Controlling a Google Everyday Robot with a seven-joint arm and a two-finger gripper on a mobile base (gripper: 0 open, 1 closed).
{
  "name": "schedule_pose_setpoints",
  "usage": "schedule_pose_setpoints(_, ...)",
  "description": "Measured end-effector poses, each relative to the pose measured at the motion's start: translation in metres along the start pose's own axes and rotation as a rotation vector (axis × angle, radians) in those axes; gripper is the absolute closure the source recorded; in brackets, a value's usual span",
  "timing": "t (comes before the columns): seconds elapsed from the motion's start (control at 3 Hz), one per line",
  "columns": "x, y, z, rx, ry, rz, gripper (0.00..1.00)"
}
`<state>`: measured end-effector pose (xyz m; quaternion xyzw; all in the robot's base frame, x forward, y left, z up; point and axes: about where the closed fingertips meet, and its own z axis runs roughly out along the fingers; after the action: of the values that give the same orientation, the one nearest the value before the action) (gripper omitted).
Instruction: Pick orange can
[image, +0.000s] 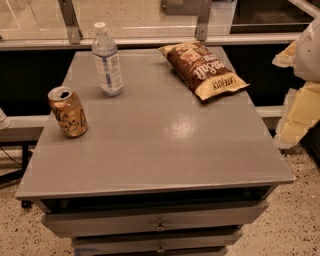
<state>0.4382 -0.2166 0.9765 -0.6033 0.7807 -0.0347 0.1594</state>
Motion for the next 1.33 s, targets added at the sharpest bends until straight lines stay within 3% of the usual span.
schedule_pose_setpoints(0.33, 0.0, 0.0, 0.0, 0.0, 0.0, 0.0, 0.0)
schedule_pose_setpoints(0.67, -0.003, -0.009, 0.009, -0.018, -0.063, 0.027, 0.0)
schedule_pose_setpoints(1.0, -0.026, -0.013, 0.04, -0.071, -0.24, 0.104, 0.0)
schedule_pose_setpoints(1.33, -0.067, -0.016, 0.062, -0.095, -0.458, 0.164, 0.0)
